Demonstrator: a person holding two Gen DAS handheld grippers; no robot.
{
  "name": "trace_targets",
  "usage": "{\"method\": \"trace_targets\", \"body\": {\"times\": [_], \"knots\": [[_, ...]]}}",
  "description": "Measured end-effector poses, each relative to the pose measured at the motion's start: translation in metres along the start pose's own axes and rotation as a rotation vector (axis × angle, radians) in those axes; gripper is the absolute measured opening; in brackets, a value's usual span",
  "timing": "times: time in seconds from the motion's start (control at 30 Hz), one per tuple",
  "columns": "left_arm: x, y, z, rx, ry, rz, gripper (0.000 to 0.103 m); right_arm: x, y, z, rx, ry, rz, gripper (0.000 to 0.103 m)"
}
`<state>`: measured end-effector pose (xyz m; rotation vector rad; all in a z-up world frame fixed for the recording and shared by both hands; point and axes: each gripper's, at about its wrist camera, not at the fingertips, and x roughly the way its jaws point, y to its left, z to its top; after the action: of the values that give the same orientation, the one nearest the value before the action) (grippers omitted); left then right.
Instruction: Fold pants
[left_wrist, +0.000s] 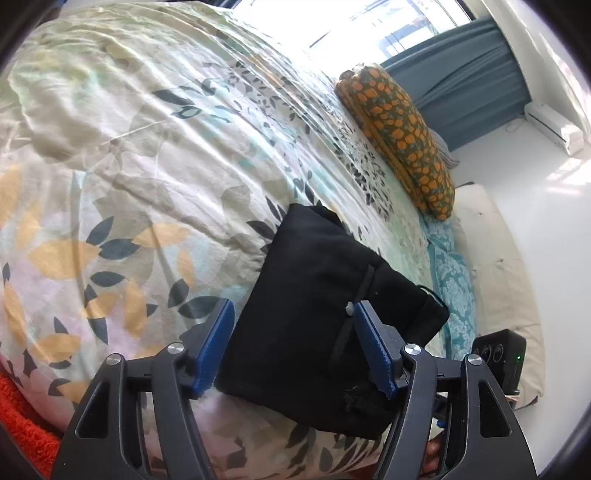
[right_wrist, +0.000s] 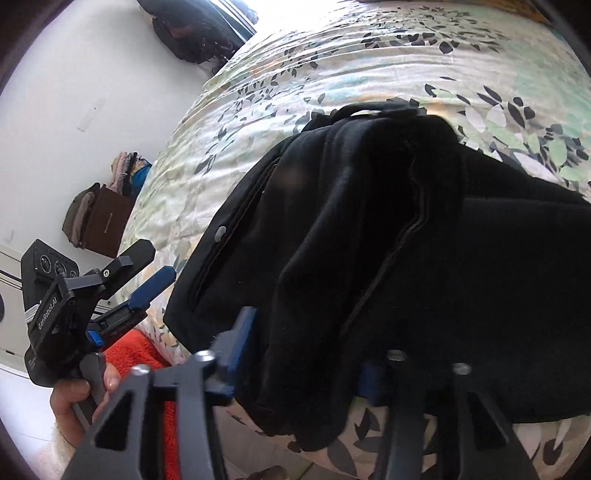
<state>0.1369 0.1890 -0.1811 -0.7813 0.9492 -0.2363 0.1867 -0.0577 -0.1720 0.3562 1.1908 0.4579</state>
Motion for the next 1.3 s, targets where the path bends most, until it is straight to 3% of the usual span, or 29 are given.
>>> {"method": "trace_targets", "body": {"times": [0.17,0.27,0.37,0.43,0.57,0.83,0.9,1.0,1.1,1.13,1.2,1.3], "knots": [[-0.008,-0.009,0.0,0.034,-0.025,-0.012,0.069,-0.044,-0.029,0.014,0.096,-0.088,0.243,0.018],[-0.006,-0.014,-0.004,0.053,-0.016,-0.02,0.069,-0.087,-0.061,0.015,0.131,-0.114,0.32,0.018],[0.001,-0.016,-0.009,0.057,0.009,-0.024,0.069,-0.119,-0.102,0.021,0.16,-0.121,0.322,0.018],[0.009,-0.017,-0.013,0.06,0.031,-0.022,0.069,-0.133,-0.132,0.02,0.173,-0.112,0.276,0.018],[0.019,-0.024,-0.02,0.091,0.066,-0.017,0.069,-0.153,-0.199,0.001,0.292,-0.114,0.244,0.018],[0.028,-0.038,-0.033,0.162,0.114,0.002,0.069,-0.155,-0.281,-0.025,0.451,-0.106,0.28,0.018],[0.032,-0.041,-0.036,0.176,0.126,0.006,0.069,-0.154,-0.29,-0.027,0.433,-0.1,0.241,0.018],[0.038,-0.046,-0.042,0.212,0.145,0.022,0.069,-0.15,-0.295,-0.03,0.39,-0.096,0.101,0.023],[0.039,-0.055,-0.048,0.268,0.15,0.045,0.069,-0.162,-0.303,-0.037,0.398,-0.12,0.028,0.061],[0.038,-0.059,-0.051,0.294,0.148,0.055,0.069,-0.17,-0.306,-0.041,0.409,-0.147,0.018,0.066],[0.037,-0.068,-0.056,0.349,0.139,0.087,0.069,-0.194,-0.303,-0.047,0.401,-0.215,-0.087,0.066],[0.041,-0.089,-0.064,0.43,0.114,0.129,0.07,-0.224,-0.263,-0.046,0.216,-0.347,-0.224,0.066]]}}
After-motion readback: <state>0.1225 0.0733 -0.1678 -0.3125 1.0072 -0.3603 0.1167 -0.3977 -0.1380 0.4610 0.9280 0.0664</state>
